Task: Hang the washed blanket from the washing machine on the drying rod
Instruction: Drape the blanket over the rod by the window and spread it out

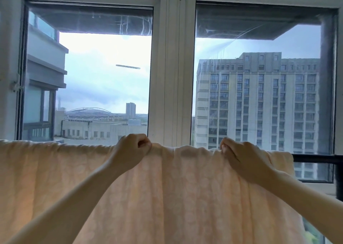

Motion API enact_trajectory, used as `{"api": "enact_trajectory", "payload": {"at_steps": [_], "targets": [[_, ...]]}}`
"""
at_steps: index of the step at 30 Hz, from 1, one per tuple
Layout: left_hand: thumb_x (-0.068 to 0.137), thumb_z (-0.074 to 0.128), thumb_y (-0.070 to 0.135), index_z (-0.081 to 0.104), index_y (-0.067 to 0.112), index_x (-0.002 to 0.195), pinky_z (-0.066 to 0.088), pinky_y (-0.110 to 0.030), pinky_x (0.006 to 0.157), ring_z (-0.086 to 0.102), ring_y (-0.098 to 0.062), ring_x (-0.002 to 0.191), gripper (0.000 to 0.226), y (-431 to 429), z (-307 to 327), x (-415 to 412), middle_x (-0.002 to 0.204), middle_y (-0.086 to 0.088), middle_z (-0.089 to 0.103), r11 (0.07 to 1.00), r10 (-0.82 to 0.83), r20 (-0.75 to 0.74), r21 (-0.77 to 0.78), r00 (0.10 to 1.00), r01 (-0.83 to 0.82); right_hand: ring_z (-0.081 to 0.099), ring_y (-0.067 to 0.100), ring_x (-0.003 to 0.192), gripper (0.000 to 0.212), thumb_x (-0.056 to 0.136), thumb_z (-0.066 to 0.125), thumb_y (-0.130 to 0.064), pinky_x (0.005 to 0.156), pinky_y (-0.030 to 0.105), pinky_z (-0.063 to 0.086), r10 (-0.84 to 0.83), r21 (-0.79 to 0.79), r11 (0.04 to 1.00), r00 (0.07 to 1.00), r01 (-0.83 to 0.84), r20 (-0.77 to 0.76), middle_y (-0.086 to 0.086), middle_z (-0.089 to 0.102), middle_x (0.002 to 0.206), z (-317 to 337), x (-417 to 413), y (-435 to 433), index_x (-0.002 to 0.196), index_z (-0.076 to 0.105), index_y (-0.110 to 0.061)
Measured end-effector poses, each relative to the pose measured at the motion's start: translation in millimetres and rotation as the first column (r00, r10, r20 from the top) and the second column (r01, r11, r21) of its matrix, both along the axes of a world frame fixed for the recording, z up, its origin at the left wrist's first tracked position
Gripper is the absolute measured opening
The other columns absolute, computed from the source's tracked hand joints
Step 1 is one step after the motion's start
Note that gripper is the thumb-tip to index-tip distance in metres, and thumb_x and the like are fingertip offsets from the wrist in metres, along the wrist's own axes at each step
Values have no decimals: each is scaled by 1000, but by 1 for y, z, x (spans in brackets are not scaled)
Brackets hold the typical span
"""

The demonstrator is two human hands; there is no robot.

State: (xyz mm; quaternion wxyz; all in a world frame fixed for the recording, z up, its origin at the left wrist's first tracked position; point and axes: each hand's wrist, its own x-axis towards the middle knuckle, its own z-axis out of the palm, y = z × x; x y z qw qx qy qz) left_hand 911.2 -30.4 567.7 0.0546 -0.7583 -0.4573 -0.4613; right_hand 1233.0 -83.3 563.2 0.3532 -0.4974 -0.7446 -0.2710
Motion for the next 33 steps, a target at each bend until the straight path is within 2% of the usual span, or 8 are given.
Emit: {"api": "enact_trajectory", "payload": {"at_steps": [3, 5, 8, 11, 16, 20, 27, 33], "targets": [[88, 62, 44, 67, 39, 83, 37, -21, 60, 53, 5, 64, 9, -7, 1, -1, 64, 30, 58, 999, -15, -27, -42, 1000, 14, 53, 2, 49, 36, 93, 24, -54, 51, 14, 39, 51, -3, 999, 999, -51, -10, -10, 55, 59, -2, -15, 5, 81, 48, -30], [83, 61, 59, 65, 43, 94, 37, -20, 61, 47, 6, 58, 20, -10, 2, -2, 63, 34, 54, 996, -50, -43, -80, 998, 47, 56, -1, 70, 38, 92, 28, -59, 68, 21, 47, 60, -15, 998, 998, -59, 36, -14, 61, 79, -4, -30, 5, 92, 53, -30], [74, 55, 73, 64, 46, 101, 42, -18, 65, 54, 8, 72, 39, -12, 4, -3, 85, 32, 61, 993, -56, -123, -113, 991, 42, 57, 5, 95, 34, 95, 41, -53, 89, 30, 47, 85, 36, 995, 993, -88, 80, -11, 64, 105, -5, -51, 1, 113, 52, -27], [76, 56, 70, 68, 42, 98, 42, -15, 68, 58, 8, 85, 38, -14, 5, -1, 89, 30, 66, 993, -32, -162, -120, 986, 12, 56, 8, 105, 36, 96, 46, -47, 94, 34, 48, 123, 0, 992, 989, -124, 81, -7, 63, 115, -1, -69, -1, 122, 50, -24], [80, 64, 59, 71, 47, 87, 52, -33, 87, 61, 6, 89, 15, -9, 8, -6, 86, 30, 68, 983, -76, -92, -173, 993, 59, 63, 9, 79, 27, 97, 50, -40, 77, 32, 56, 185, -91, 979, 982, -182, 25, -2, 67, 90, 5, -86, 12, 101, 62, -16], [84, 70, 35, 75, 35, 84, 54, -40, 88, 66, -2, 84, 5, -9, 10, -13, 83, 18, 72, 975, -120, 27, -186, 992, 123, 65, 8, 70, 7, 93, 61, -18, 71, 29, 58, 236, -135, 959, 965, -250, -112, 0, 69, 82, 11, -87, 18, 94, 64, -11], [90, 64, 21, 72, 27, 79, 49, -33, 79, 64, -9, 81, 15, -11, 6, -14, 80, 10, 71, 981, -106, 185, -140, 977, 133, 53, 9, 46, 16, 98, 50, -11, 41, 20, 45, 227, -27, 971, 948, -239, -223, -3, 55, 61, 5, -49, 4, 83, 49, -17], [92, 61, 20, 67, 26, 76, 47, -31, 73, 60, -12, 73, 18, -11, 4, -9, 75, 6, 66, 987, -113, 239, -82, 964, 136, 55, 13, 49, 14, 97, 51, -12, 46, 26, 46, 223, 87, 974, 949, -209, -221, -3, 55, 61, 3, -24, -11, 82, 50, -13]]}}
